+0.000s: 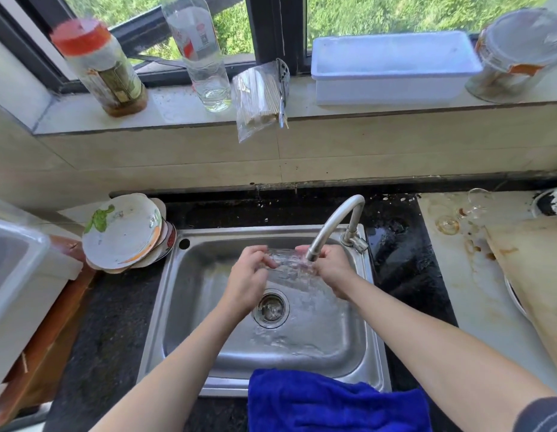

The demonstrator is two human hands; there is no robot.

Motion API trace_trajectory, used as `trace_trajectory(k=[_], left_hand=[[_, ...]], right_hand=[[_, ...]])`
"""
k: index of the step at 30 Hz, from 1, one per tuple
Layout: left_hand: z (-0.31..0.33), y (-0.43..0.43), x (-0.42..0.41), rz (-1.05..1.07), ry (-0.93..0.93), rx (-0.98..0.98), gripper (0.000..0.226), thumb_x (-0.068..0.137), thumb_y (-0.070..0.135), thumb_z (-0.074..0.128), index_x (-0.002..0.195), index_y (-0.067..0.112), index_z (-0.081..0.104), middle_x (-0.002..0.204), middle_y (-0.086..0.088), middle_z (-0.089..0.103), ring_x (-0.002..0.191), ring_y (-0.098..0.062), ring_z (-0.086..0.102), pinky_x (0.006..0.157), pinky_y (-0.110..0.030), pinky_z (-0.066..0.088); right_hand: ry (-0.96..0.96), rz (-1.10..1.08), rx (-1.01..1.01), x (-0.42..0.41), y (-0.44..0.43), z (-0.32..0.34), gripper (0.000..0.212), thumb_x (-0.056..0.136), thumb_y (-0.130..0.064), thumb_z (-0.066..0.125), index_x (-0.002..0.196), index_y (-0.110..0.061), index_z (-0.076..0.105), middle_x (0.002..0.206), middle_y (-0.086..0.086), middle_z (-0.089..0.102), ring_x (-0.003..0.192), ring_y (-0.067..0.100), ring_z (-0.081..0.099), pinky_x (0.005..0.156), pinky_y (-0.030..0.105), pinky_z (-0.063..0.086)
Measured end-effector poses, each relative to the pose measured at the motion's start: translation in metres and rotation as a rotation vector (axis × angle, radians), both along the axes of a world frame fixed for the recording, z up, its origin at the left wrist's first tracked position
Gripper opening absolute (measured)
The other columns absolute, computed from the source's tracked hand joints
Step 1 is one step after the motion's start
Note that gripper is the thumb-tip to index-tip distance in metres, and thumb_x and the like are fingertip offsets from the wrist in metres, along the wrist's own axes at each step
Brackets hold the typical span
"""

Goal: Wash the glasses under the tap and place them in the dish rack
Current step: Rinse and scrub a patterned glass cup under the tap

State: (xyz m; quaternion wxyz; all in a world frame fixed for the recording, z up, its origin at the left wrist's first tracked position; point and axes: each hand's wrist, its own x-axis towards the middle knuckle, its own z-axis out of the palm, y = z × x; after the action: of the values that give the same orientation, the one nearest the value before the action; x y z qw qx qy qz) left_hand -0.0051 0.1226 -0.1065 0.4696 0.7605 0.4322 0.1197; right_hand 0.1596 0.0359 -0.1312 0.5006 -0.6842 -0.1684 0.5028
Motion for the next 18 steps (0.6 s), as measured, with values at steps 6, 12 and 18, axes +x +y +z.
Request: trace_trajectory(k=[6,12,18], left_hand=[[-0.015,0.01,0.017,0.374,-0.002,-0.849,0.028,0.091,0.007,0.043,0.117,0.007,0.052,0.1,-0.018,0.056,0.075,-0.031,0.058,0.064,-0.041,0.052],[-0.046,0.009,0.051,0.281,0.021,-1.142,0.049,0.083,0.064,0.05,0.097,0.02,0.065,0.079,-0.006,0.066,0.06,-0.019,0.055,0.054,-0.025,0.037],[-0.067,0.013,0.077,0.463,-0.172,-1.078,0.028,0.085,0.046,0.047,0.09,0.02,0.054,0.071,-0.003,0.056,0.054,-0.019,0.044,0.052,-0.027,0.028]], right_hand=[[-0.651,0.34,0.08,0.008,-0.004,0.017,0.031,0.083,0.003,0.061,0.101,-0.017,0.077,0.102,-0.002,0.074,0.098,0.007,0.066,0.091,0.021,0.051],[-0.832,0.389,0.175,0.015,-0.019,0.018,0.018,0.089,-0.018,0.06,0.097,-0.015,0.076,0.098,0.001,0.073,0.096,0.016,0.065,0.087,0.036,0.052],[-1.294,0.282,0.287,0.028,-0.059,0.019,0.022,0.082,-0.013,0.068,0.103,-0.009,0.07,0.104,0.002,0.067,0.101,0.017,0.062,0.086,0.032,0.054]])
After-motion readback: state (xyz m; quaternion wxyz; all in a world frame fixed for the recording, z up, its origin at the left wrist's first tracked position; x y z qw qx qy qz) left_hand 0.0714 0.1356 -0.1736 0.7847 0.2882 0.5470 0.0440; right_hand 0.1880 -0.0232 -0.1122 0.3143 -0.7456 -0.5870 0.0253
